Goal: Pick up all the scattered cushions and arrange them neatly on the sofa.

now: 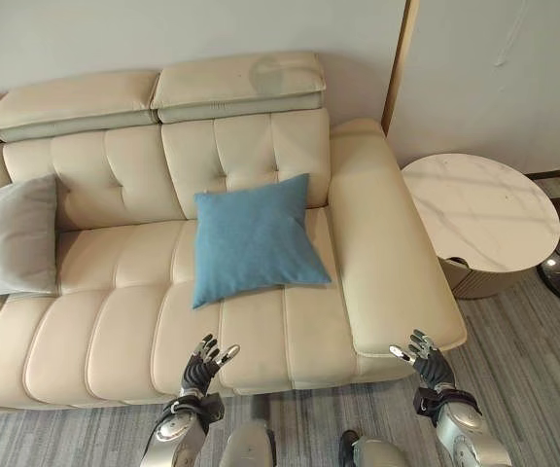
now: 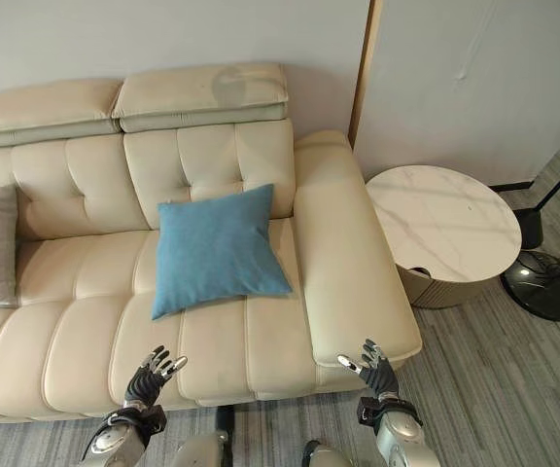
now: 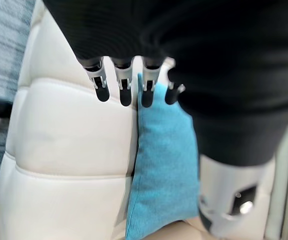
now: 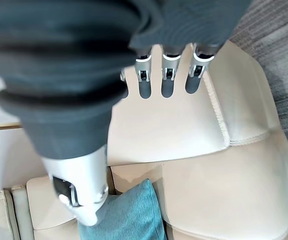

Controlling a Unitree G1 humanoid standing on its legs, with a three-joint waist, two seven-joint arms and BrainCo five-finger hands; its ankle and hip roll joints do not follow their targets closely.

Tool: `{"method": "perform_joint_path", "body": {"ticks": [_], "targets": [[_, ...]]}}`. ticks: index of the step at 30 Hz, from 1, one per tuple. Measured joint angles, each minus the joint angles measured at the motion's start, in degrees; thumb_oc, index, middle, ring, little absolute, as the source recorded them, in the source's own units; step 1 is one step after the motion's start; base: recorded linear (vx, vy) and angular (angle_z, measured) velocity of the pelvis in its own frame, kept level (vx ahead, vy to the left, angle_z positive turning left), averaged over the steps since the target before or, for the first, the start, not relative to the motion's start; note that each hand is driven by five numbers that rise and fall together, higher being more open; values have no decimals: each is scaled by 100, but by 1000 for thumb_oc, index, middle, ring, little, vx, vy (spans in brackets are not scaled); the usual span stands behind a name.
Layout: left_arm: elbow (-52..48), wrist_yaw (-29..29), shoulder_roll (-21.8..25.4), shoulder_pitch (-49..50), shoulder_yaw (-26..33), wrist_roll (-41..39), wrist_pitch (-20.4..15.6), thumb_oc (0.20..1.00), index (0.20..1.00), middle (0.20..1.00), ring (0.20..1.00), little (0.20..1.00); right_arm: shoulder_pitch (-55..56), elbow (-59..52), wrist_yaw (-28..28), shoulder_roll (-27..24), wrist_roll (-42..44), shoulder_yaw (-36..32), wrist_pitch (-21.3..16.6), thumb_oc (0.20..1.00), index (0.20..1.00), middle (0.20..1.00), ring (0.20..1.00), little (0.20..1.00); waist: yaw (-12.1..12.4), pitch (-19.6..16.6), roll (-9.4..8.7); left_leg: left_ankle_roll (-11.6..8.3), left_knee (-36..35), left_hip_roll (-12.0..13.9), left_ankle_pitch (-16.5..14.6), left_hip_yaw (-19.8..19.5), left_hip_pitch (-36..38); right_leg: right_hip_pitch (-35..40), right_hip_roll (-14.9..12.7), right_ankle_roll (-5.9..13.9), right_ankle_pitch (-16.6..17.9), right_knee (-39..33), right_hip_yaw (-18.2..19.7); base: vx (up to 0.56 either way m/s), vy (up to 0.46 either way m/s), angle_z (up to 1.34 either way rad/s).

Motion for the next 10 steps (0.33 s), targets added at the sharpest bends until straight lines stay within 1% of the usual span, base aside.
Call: {"method": "perform_joint_path", "body": {"ticks": [1, 2, 3, 4, 5, 7, 8, 9, 10], "targets": [[-26, -11, 19, -68, -1, 2, 1, 1000, 1000, 1000, 1000, 1000, -6, -15, 1, 9, 0, -11, 2, 1000, 1000, 1000, 1000, 1000, -131, -19, 55, 49, -497, 30, -112, 14, 243, 5, 24, 51, 49, -70, -170, 50, 182, 39], [-28, -10, 30, -121, -2, 3, 1, 1000, 1000, 1000, 1000, 1000, -6, -16, 5, 18, 0, -10, 2, 1000, 1000, 1000, 1000, 1000, -132, 3, 16, 133, -640, 39, -173, 33, 333, 9, 23, 63, 65, -82, -175, 73, 182, 31], [-32, -12, 45, -158, -43, 21, 20, 1000, 1000, 1000, 1000, 1000, -30, -21, 3, 38, 0, -49, 0, 1000, 1000, 1000, 1000, 1000, -173, 2, 18, 191, -774, 66, -227, 169, 411, 70, 25, 106, 94, -141, -216, 63, 149, 23], [-23, -55, 58, -150, -133, 67, 68, 1000, 1000, 1000, 1000, 1000, -35, 14, -10, 87, -1, -191, 7, 1000, 1000, 1000, 1000, 1000, -266, -32, 70, 123, -1180, 14, -166, 173, 662, 300, 52, 239, 138, -316, -301, 19, 76, 32], [-29, -67, 97, -147, -203, 69, 68, 1000, 1000, 1000, 1000, 1000, -36, 13, -13, 122, -1, -238, 3, 1000, 1000, 1000, 1000, 1000, -292, -63, 17, 141, -1277, -60, -76, 154, 725, 353, 20, 314, 176, -425, -289, 28, 99, 29], [-92, -79, 155, -167, -210, 71, 72, 1000, 1000, 1000, 1000, 1000, -62, 0, -3, 200, -3, -234, 2, 1000, 1000, 1000, 1000, 1000, -315, -117, -29, 174, -1338, -139, -62, 167, 732, 415, -52, 383, 217, -682, -265, 24, 91, 1], [-93, -112, 243, -167, -208, 74, 85, 1000, 1000, 1000, 1000, 1000, -82, -3, 3, 254, -23, -225, 4, 1000, 1000, 1000, 1000, 1000, -313, -142, -61, 235, -1419, -207, -20, 169, 765, 559, -75, 533, 406, -983, -239, 3, 92, -2], [-90, -117, 277, -170, -206, 81, 90, 1000, 1000, 1000, 1000, 1000, -89, 1, 0, 268, -42, -218, 6, 1000, 1000, 1000, 1000, 1000, -314, -143, -63, 244, -1423, -232, -15, 170, 774, 622, -75, 596, 491, -1104, -239, -3, 119, -1], [-91, -117, 314, -153, -186, 105, 91, 1000, 1000, 1000, 1000, 1000, -92, 8, 2, 289, -77, -203, 16, 1000, 1000, 1000, 1000, 1000, -312, -145, -54, 246, -1423, -269, -15, 172, 814, 761, -83, 615, 625, -1285, -239, -14, 87, 1]]}}
